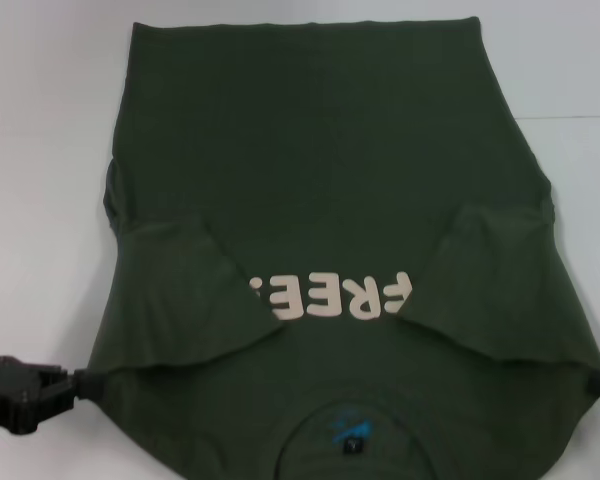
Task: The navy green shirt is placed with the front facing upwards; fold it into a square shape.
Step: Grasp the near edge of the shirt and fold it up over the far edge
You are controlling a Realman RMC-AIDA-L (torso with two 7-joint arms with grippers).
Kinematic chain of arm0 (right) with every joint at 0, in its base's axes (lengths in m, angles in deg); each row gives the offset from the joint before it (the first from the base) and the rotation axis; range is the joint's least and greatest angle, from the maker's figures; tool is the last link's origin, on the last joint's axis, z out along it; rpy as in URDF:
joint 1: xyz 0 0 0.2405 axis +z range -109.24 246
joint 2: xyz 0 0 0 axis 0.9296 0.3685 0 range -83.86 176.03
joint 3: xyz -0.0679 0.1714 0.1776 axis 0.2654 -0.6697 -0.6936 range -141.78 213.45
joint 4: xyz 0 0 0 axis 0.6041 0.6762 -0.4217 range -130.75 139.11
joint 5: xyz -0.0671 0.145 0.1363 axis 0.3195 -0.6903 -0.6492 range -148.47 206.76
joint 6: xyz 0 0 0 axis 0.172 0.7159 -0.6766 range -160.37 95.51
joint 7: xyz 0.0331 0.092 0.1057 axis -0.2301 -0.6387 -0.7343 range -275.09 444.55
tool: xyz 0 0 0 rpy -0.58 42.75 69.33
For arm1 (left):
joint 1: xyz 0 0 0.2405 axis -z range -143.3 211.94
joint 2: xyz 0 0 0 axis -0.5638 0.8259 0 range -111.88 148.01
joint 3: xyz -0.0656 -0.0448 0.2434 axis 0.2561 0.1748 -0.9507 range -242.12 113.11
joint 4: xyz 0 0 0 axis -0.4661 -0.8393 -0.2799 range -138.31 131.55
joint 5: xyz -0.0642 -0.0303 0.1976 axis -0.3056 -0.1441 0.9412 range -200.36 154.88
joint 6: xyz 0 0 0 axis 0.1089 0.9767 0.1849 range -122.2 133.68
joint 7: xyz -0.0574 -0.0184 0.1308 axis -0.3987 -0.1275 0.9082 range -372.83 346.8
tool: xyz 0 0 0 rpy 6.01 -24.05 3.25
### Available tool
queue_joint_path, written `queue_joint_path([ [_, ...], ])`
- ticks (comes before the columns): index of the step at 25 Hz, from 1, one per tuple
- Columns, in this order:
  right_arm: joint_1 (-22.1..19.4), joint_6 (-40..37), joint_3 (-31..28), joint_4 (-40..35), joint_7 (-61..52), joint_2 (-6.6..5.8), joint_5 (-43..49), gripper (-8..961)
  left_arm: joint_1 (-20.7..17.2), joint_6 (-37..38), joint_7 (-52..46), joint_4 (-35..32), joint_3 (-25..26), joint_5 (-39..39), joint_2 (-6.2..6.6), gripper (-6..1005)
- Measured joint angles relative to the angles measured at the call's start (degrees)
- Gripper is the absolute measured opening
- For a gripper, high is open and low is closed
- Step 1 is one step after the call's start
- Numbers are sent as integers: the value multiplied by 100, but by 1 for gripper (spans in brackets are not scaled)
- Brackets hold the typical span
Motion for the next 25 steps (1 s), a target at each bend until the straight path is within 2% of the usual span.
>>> queue_joint_path([
  [8, -467, -631, -62, 57, 1016, 176, 15, 40, -312, 400, 635, -211, 6, 60, -56, 28],
  [17, -971, -1028, -174, 209, 1367, 191, 76, 40, -677, 1019, 802, -738, 14, 74, -97, 28],
  [25, -910, -905, -388, 279, 1346, 190, 108, 40, -672, 1162, 765, -701, -137, 85, -86, 28],
])
